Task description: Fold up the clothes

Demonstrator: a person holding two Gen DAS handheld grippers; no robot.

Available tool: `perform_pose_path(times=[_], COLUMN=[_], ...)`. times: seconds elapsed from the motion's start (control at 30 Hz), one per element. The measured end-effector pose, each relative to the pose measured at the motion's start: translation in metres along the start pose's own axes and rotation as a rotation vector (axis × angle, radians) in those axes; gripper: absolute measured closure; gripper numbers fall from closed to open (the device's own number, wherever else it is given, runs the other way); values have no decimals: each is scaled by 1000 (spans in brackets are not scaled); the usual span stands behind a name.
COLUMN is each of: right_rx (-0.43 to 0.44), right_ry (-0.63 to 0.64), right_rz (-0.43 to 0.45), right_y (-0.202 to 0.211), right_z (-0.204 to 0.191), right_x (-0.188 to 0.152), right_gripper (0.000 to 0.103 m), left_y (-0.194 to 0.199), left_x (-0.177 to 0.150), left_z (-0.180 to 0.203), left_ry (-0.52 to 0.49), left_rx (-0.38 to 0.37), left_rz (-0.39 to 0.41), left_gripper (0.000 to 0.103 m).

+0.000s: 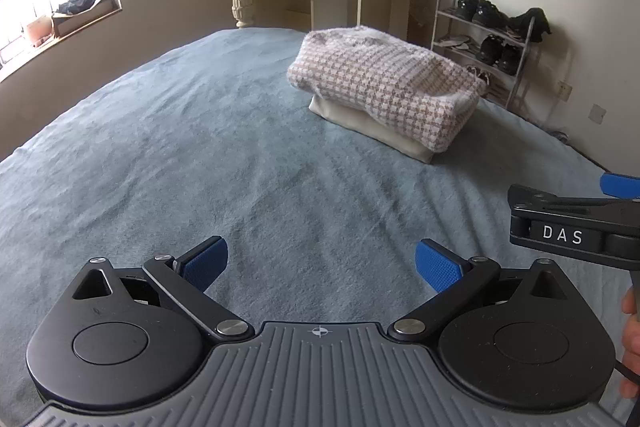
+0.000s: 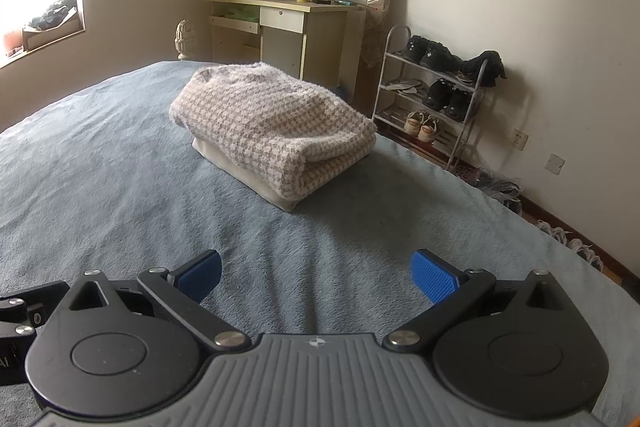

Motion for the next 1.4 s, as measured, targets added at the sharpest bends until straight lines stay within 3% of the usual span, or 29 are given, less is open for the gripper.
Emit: perform_pose_path(times=[1.4], right_rx=[-6], right_ry=[-10], right_rz=[-5], right_y=[2], right_z=[5], right_x=[-2], right_gripper=[0], left_y=[-1], left_x=[-2], left_z=[2], left_ry=[3], left_rx=[-9], left_rz=[-14], left_gripper=[2])
Point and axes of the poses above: each gripper's, at about its wrist camera, not at the fingertips, and y roughly against the way its jaws point, z to its right, x to its top, the point moved 6 cm from there along -y, roughly the way its jaws point, and after that the axes turned 7 degrees about x, right-handed, at the moved point
